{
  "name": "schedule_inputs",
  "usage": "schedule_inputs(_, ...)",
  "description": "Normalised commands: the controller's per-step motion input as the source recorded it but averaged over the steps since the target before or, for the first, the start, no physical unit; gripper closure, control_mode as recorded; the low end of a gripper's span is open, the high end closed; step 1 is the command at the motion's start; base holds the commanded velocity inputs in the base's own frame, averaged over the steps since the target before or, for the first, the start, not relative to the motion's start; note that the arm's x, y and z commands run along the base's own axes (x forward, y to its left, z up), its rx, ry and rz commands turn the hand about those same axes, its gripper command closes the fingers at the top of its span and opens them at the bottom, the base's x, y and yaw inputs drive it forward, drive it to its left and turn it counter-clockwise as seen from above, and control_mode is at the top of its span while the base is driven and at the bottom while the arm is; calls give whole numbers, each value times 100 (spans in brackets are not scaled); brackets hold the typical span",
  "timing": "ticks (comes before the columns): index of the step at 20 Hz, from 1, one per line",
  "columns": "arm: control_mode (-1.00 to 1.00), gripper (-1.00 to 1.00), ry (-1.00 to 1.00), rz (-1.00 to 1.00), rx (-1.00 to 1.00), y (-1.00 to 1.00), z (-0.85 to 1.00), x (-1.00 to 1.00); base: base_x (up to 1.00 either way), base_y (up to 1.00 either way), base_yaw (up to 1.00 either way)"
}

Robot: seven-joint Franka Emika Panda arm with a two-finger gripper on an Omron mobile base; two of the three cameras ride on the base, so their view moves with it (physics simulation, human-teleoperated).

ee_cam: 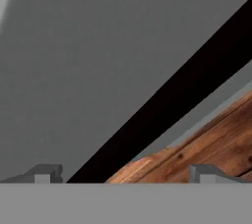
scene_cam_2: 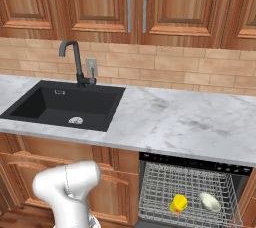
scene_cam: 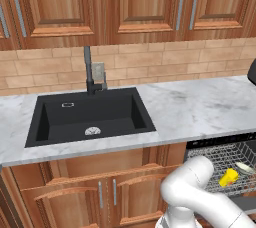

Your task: Pick up the cup and bowl from the counter, place them in the dishwasher, and close the dishwasher door.

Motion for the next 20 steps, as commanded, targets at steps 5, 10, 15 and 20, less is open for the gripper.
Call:
schedule_inputs(5,-100,-100,-11,-8,-23,0,-69,100,0,0,0)
schedule_inputs(10,-100,-100,-15,-11,-20,0,-42,100,0,0,0)
schedule_inputs(15,-100,-100,-14,-18,-13,0,-31,100,0,0,0)
schedule_inputs(20,-100,-100,-13,-19,-12,0,-20,100,0,0,0)
